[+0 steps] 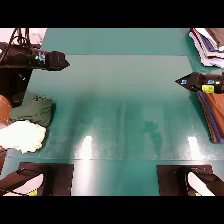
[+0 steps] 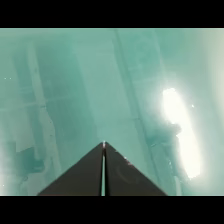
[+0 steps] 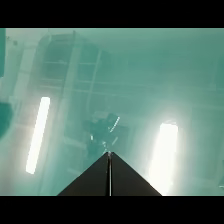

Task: Fold the shirts.

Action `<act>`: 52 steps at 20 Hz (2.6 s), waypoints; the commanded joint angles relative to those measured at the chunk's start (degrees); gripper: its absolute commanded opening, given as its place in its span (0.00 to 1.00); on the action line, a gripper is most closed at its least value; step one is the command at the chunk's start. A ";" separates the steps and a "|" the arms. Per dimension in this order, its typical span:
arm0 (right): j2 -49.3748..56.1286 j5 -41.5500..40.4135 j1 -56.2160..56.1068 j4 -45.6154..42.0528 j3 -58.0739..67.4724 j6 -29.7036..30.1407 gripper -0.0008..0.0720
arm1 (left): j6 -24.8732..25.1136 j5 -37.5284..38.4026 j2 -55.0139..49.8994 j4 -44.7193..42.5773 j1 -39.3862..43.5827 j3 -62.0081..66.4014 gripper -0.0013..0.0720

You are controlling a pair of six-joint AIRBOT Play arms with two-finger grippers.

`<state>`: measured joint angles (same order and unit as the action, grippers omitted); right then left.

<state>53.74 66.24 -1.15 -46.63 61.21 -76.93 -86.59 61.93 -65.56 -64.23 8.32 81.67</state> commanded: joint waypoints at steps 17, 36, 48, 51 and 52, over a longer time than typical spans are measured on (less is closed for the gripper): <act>-0.02 -0.74 -0.09 0.07 0.00 0.04 0.03 | 1.31 -1.68 0.59 -8.39 -1.51 0.72 0.06; -0.04 -2.43 -0.09 0.15 0.00 0.02 0.03 | -2.29 1.33 1.25 -27.32 -18.84 -29.18 0.06; -0.15 -4.42 -0.09 1.86 24.00 0.00 0.03 | -2.10 17.55 16.68 -20.63 1.88 16.41 0.05; -0.15 -4.26 -0.09 1.46 27.45 0.00 0.03 | -3.74 19.52 12.46 -20.79 11.43 15.30 0.05; -0.17 -3.96 -0.09 1.44 28.15 0.00 0.03 | -4.42 20.46 9.94 -20.79 14.49 14.71 0.05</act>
<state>53.54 62.30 -1.23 -44.86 85.89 -76.93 -89.25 79.57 -52.18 -85.36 14.55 95.15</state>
